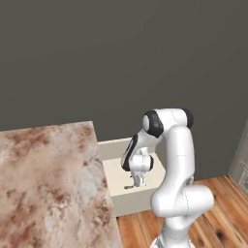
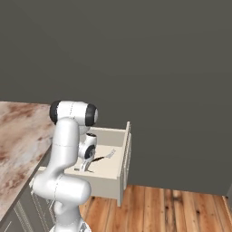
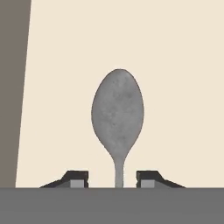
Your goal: Organize the utensils by type. Pick up the wooden spoons from the counter and place them in the open cabinet. Then pick up the metallic utensils from the counter and place them in the open drawer.
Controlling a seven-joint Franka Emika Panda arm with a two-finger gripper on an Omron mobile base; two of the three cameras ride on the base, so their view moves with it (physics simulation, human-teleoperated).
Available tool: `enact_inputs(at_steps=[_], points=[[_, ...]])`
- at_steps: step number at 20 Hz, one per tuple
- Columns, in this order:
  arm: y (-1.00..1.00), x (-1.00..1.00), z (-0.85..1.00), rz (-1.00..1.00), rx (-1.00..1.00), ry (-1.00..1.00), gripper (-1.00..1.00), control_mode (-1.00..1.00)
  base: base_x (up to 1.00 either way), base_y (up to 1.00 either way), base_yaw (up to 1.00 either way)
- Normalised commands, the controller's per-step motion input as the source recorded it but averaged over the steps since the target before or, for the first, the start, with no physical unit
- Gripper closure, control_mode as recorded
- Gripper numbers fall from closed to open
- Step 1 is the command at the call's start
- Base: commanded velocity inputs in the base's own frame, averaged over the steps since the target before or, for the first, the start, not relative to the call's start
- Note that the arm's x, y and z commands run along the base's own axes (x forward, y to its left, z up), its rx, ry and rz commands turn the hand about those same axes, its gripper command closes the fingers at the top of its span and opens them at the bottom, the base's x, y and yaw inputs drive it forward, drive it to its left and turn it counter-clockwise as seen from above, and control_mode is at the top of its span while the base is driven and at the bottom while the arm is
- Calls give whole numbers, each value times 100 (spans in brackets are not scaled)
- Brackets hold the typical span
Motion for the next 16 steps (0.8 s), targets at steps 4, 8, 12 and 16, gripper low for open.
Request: enact_inputs(at_steps=[4, 8, 12, 16], points=[[0, 10, 30, 1, 0, 0, -100, -100, 0, 0, 0], [0, 4, 49, 1, 0, 0, -100, -100, 0, 0, 0], [0, 0, 63, 0, 0, 0, -100, -100, 0, 0, 0], [0, -8, 74, -15, 0, -1, -100, -100, 0, 0, 0]])
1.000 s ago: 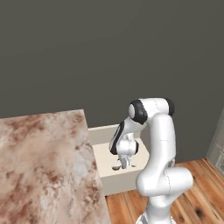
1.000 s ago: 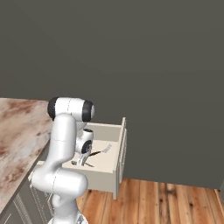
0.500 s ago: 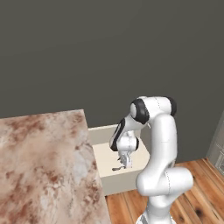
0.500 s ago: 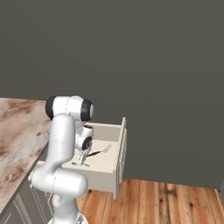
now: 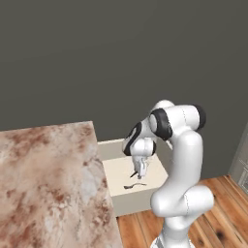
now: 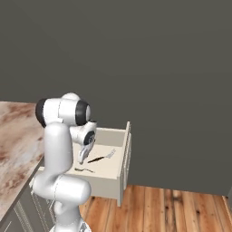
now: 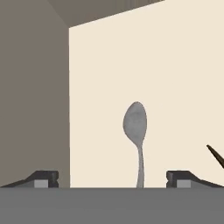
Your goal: Organize the utensils by type. Pick up the wooden spoons from the counter and place them in the open cabinet. Then pick up the metallic utensils from the counter and place them in the open drawer.
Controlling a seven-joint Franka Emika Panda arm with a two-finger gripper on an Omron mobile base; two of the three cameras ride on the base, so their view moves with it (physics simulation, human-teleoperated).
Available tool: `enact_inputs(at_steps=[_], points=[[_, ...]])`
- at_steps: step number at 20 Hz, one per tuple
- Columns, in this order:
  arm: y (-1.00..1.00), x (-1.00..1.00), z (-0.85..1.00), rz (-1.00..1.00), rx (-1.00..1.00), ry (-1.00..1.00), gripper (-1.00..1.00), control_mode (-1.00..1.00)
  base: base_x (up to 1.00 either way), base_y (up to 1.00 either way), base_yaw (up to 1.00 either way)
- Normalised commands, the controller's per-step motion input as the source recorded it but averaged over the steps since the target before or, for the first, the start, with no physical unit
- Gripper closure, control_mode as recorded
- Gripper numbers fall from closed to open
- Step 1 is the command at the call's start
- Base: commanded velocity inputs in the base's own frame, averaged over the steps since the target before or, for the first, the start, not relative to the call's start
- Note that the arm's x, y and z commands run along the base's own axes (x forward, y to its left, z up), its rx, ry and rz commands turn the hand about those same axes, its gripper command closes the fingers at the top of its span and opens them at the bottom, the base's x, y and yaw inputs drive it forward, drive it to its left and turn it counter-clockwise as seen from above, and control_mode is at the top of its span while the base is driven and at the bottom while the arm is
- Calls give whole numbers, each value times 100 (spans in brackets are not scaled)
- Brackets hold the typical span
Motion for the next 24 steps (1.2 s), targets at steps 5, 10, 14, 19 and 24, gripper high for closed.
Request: enact_inputs(at_steps=[5, 10, 14, 19, 24], points=[[0, -13, 74, -18, 0, -5, -100, -100, 0, 0, 0], [0, -14, 80, -13, 0, -4, -100, -100, 0, 0, 0], [0, -8, 83, -15, 0, 0, -100, -100, 0, 0, 0], [-1, -20, 77, -19, 0, 0, -100, -100, 0, 0, 0], [0, -37, 62, -28, 0, 0, -100, -100, 0, 0, 0]])
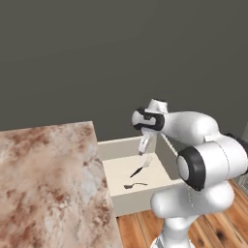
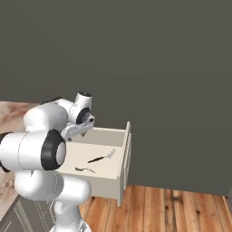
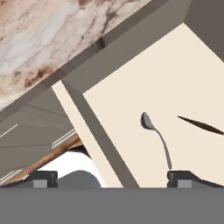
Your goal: Organize the utensils by type. Pick up the wooden spoons from the counter and place them in the open cabinet. Then pick up the metallic utensils from the counter and place them in the open drawer.
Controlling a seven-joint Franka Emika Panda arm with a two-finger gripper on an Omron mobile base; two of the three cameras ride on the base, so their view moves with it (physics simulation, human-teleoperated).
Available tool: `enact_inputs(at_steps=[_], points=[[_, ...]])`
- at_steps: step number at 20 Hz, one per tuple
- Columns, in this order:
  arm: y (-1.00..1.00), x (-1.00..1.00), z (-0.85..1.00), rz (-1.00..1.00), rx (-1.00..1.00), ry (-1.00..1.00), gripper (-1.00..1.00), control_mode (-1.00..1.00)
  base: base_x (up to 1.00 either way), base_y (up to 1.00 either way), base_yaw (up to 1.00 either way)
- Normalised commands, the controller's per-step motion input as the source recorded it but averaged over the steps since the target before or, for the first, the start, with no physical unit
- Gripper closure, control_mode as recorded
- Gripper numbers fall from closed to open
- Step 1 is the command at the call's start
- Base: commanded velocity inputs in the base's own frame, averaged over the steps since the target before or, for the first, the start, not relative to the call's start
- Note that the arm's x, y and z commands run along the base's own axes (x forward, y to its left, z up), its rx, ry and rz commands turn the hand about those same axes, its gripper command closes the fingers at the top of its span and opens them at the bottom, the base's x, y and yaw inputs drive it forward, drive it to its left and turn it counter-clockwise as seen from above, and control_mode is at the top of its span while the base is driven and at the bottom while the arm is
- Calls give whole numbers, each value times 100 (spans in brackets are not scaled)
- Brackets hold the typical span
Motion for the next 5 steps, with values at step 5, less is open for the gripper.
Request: enact_inputs(at_steps=[5], points=[[-3, -72, 24, -39, 0, -2, -100, -100, 0, 0, 0]])
